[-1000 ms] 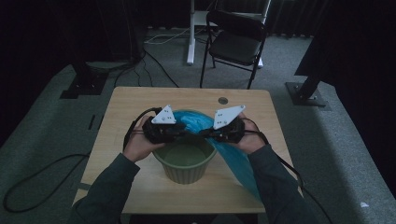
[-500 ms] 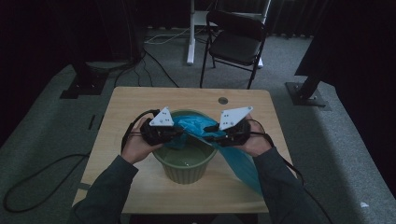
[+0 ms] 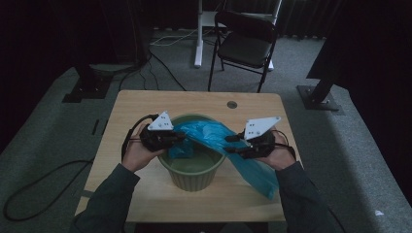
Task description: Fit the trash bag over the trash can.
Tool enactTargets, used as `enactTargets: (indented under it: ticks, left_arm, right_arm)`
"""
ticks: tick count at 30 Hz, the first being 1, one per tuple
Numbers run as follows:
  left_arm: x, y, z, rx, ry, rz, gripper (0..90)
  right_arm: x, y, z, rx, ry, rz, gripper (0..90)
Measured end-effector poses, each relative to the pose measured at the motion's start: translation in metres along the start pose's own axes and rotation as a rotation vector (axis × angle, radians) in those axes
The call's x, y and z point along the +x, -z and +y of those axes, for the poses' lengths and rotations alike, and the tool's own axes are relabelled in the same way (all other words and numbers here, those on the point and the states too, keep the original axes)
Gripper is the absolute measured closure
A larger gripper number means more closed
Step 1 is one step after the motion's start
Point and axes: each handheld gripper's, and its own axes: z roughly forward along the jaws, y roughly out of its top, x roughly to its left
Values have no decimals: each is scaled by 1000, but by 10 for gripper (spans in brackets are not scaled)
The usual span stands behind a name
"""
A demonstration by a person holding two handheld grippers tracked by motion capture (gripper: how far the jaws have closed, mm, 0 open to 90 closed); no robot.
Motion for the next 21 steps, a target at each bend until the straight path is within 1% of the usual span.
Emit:
enactTargets:
  ticks: [1, 2, 3, 4, 5, 7, 8, 9, 10, 11, 12, 13, 14, 15, 16, 17, 18, 19, 20, 21]
  left_arm:
    - [1, 0, -1, -2, 6, 2, 867]
    - [1, 0, -2, -2, 9, 2, 867]
    - [2, 0, -3, -1, 13, 2, 867]
    - [2, 0, -3, -1, 13, 2, 867]
    - [4, 0, -5, 1, 17, 4, 866]
    - [4, 0, -5, 2, 20, 5, 866]
    - [4, 0, -6, 1, 24, 5, 866]
    - [5, 1, -7, 0, 26, 7, 865]
    - [5, 1, -7, 0, 26, 7, 865]
    - [6, 2, -7, -2, 30, 7, 864]
    - [6, 2, -7, -2, 30, 7, 860]
    - [6, 2, -8, -2, 28, 8, 852]
    - [6, 2, -8, -2, 28, 8, 841]
    - [4, 3, -7, -1, 20, 4, 818]
    - [4, 3, -7, -1, 20, 4, 801]
    - [4, 4, -7, -3, 15, -2, 765]
    - [3, 4, -6, -10, 13, -2, 765]
    - [2, 5, -5, -17, 8, -6, 700]
    - [2, 6, -5, -19, 3, -8, 700]
    - [1, 7, -2, -31, -2, -5, 651]
  right_arm:
    - [2, 2, -4, 3, -11, -7, 562]
    - [2, 2, -4, 3, -11, -7, 562]
    - [3, 4, -7, 4, -22, -17, 534]
    - [3, 4, -7, 4, -22, -17, 534]
    - [6, 4, -11, 8, -25, -26, 503]
    - [6, 4, -12, 13, -25, -27, 500]
    - [7, 3, -14, 24, -22, -32, 499]
    - [8, 2, -17, 38, -18, -38, 536]
    - [8, 2, -17, 38, -18, -38, 536]
    - [7, 2, -19, 47, -16, -35, 648]
    - [7, 2, -19, 47, -16, -35, 648]
    - [7, 3, -19, 53, -9, -42, 747]
    - [7, 3, -19, 53, -9, -42, 747]
    - [7, 4, -18, 53, 5, -58, 833]
    - [7, 4, -18, 53, 5, -58, 833]
    - [7, 5, -16, 56, 16, -67, 874]
    - [7, 5, -16, 56, 16, -67, 874]
    - [7, 5, -12, 60, 31, -67, 887]
    - [7, 5, -12, 60, 31, -67, 887]
    - [7, 5, -9, 59, 37, -65, 891]
